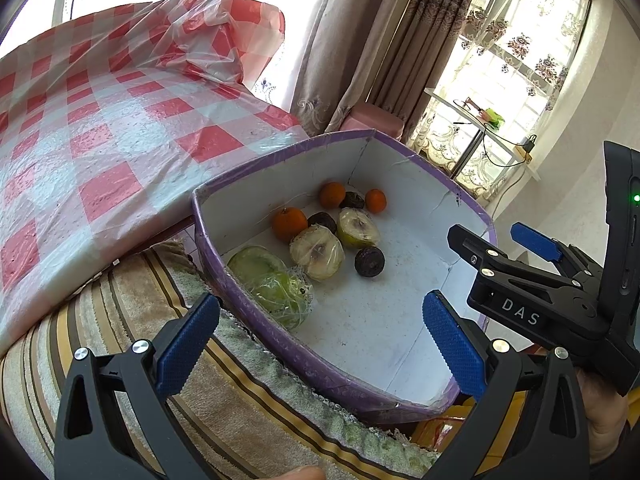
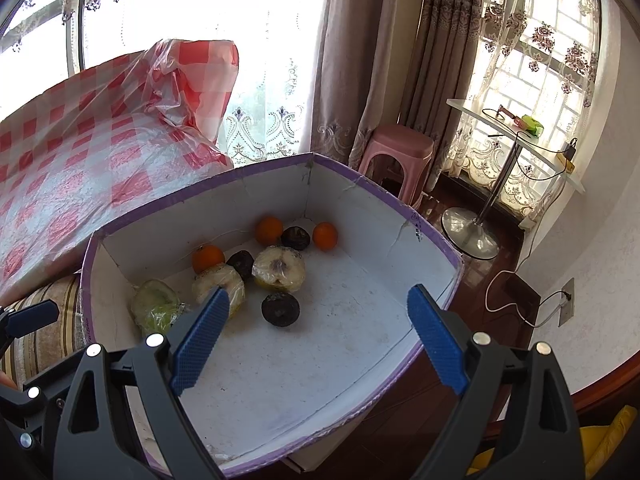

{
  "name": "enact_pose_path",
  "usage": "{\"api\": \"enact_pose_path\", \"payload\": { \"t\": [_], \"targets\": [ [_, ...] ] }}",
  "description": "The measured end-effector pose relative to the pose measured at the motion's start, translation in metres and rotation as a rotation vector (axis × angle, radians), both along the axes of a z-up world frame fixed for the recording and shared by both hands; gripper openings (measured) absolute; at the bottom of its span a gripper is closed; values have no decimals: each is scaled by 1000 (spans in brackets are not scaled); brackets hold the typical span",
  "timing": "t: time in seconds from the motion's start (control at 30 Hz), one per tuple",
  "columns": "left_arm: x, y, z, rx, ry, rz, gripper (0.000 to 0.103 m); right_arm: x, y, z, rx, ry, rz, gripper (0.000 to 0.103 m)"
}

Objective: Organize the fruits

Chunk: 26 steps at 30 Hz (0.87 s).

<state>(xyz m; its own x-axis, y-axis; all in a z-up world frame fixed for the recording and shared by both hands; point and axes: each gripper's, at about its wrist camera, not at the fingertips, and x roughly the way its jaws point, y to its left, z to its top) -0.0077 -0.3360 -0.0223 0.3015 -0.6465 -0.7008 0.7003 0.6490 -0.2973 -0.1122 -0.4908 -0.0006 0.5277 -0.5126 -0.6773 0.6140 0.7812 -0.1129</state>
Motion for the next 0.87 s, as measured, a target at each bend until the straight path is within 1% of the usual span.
{"api": "enact_pose_path", "payload": {
  "t": [0.33, 0.47, 0.6, 0.7, 0.73, 0.8, 0.87],
  "targets": [
    [-2, -6, 4, 6, -10, -25, 99, -3, -4, -2, 5, 1, -14, 91],
    [-3, -7, 7, -30, -18, -30, 99, -4, -5, -3, 5, 2, -20, 91],
    [-4, -7, 10, -41, -12, -42, 99, -4, -6, -3, 5, 4, -25, 91],
    [0, 7, 21, -69, -2, -3, 99, -1, 3, 2, 6, -7, 0, 91],
    [3, 15, 26, -72, 2, 17, 99, 1, 8, 5, 8, -14, 22, 94],
    [6, 41, 39, -86, -10, 66, 99, 8, 25, 12, 10, -31, 81, 96],
    [9, 78, 50, -69, -47, 150, 99, 20, 50, 17, 13, -43, 164, 100]
  ]
}}
